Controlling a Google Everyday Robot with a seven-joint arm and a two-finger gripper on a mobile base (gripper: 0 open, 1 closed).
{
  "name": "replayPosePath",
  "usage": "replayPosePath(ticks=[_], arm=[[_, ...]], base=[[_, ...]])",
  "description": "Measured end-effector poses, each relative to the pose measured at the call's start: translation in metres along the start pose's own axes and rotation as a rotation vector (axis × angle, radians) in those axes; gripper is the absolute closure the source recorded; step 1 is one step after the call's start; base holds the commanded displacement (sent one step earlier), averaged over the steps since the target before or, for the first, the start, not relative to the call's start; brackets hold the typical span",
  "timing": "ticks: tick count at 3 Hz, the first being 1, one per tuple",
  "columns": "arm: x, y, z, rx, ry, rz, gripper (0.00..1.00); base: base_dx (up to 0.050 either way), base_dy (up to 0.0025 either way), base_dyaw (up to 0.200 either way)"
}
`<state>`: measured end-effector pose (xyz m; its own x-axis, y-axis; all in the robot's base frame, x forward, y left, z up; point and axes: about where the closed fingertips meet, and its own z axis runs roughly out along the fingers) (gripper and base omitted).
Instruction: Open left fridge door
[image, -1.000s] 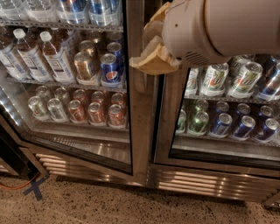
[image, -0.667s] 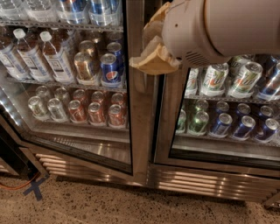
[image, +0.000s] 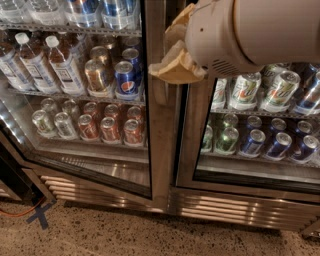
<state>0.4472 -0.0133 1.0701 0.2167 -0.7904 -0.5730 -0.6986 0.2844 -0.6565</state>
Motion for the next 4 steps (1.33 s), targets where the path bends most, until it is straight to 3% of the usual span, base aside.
replayPosePath(ticks=[4], arm=[[0.0, 0.0, 0.0, 0.0, 0.0, 0.0, 1.0]], base=[[0.0, 0.0, 0.0]])
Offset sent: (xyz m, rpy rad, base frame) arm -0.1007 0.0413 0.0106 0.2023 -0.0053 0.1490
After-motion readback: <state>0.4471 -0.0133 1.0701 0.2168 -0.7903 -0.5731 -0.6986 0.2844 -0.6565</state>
